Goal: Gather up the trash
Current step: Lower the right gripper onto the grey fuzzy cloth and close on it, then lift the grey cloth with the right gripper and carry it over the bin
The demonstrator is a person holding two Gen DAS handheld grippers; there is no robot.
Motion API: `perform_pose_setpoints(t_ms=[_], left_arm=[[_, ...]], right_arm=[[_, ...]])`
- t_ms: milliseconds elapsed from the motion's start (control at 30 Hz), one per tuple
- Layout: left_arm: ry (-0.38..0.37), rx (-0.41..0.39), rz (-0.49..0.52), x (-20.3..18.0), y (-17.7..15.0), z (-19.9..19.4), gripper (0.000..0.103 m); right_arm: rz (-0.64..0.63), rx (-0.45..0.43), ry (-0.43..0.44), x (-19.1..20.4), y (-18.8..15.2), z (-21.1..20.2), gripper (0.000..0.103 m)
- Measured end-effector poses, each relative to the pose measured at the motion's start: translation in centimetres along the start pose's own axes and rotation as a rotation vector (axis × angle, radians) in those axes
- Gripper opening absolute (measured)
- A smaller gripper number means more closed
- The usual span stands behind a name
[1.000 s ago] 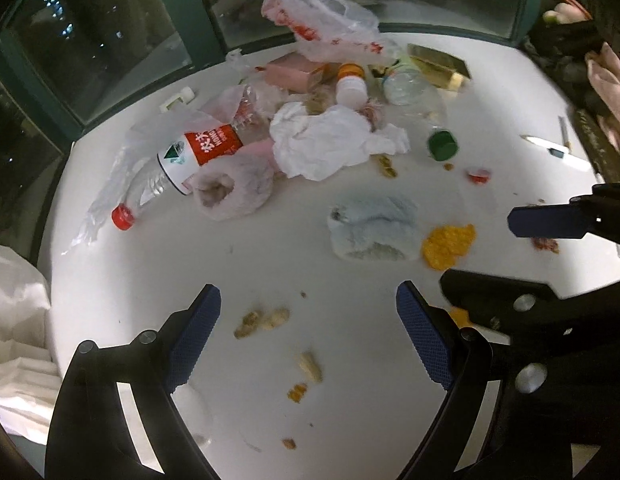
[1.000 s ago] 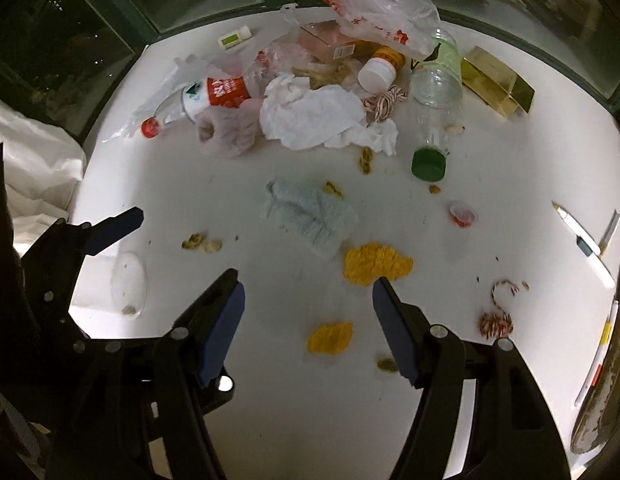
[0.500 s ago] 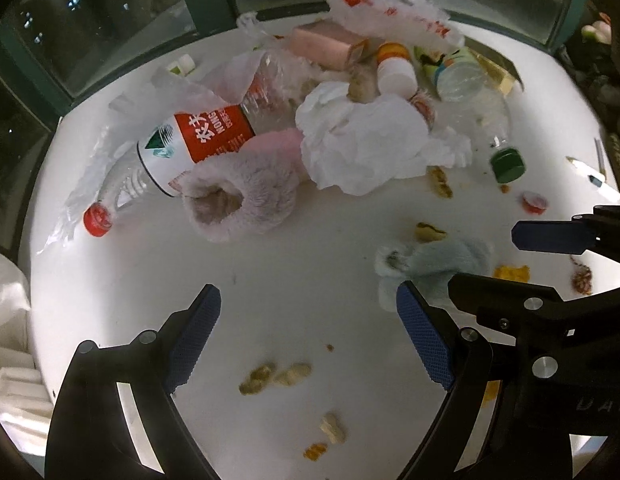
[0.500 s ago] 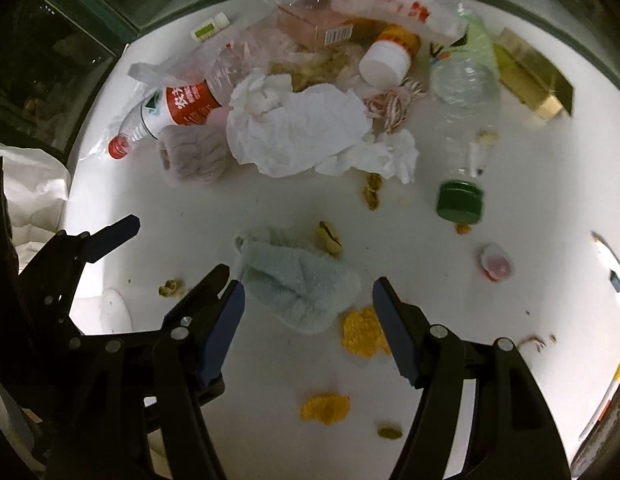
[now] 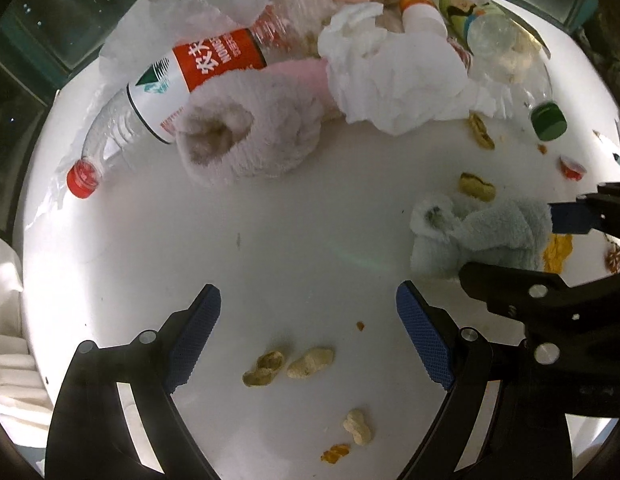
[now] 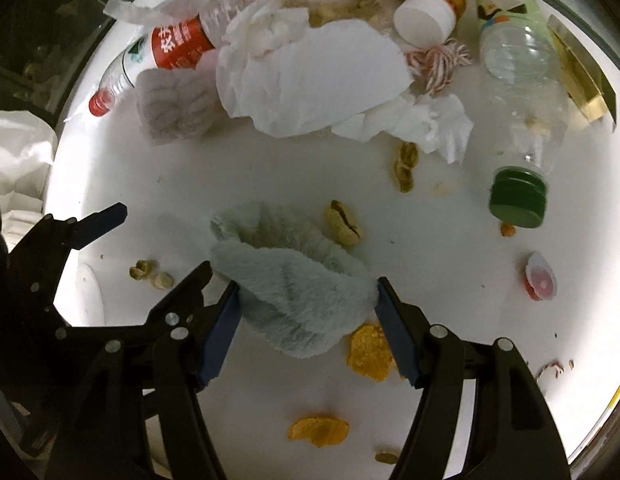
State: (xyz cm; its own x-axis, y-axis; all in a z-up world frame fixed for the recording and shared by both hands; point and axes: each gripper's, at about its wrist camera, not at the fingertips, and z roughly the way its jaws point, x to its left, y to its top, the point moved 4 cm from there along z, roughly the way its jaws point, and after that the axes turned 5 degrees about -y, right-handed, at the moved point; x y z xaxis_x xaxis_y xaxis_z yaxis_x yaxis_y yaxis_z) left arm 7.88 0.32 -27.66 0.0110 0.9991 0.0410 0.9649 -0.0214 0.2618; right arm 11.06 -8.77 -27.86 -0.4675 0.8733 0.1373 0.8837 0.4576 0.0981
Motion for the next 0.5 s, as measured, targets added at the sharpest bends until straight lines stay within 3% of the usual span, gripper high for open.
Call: perform_pose_setpoints(t_ms=[33,133,500], left_arm=[[-0.001,0.002,-0.001,0.2,-0.3,-0.1,0.087],[-0.005,-0.001,-0.004,0.2,-0.3,-0.2,0.087],[-0.011,-0.089,0.052,-1.4,-0.6,-4.3,0.087]], right_arm=[[-0.009,0.003,-0.005,0.2,-0.1,0.1,0.042],[-0.031,-0.004,0.031,0.7,-0.1,0.0,0.025],[-0.005,-0.087,0.018,0.9,-3.0,-4.7,0.024]])
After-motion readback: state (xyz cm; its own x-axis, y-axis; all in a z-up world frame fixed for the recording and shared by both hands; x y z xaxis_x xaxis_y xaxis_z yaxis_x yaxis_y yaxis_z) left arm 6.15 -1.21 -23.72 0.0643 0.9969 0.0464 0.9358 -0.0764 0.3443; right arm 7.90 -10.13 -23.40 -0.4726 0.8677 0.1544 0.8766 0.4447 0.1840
